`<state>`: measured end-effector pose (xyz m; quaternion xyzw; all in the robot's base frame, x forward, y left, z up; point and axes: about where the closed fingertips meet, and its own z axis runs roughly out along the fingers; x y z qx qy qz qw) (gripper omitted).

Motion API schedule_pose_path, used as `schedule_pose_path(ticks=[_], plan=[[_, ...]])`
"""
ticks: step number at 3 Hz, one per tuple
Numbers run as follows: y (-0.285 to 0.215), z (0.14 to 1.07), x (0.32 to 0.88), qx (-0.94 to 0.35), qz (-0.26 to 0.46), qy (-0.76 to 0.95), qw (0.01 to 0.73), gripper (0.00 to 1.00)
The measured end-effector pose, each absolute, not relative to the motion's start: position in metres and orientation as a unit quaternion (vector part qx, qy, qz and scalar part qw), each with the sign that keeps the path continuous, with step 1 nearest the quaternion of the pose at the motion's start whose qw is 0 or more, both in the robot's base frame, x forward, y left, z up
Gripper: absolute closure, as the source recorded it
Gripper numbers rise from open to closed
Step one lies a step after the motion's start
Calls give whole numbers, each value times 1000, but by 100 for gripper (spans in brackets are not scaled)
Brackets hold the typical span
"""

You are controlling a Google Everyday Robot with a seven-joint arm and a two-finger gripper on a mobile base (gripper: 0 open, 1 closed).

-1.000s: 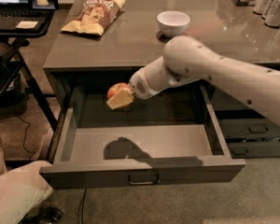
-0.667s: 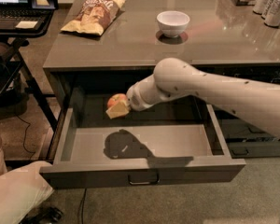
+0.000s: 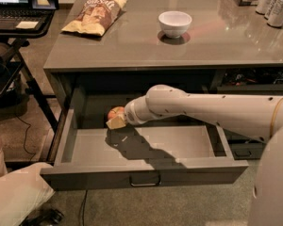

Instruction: Place apple into top drawer

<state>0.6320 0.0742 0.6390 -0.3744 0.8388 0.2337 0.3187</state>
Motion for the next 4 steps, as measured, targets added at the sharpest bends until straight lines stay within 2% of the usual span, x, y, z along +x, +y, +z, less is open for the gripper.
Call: schedule_pose_path(ticks=[1,2,4], plan=[[75,616,638,-360,236,844,320,100],[75,605,641,-352,240,844,326,81],[71,611,641,-346,243,835,351,35]])
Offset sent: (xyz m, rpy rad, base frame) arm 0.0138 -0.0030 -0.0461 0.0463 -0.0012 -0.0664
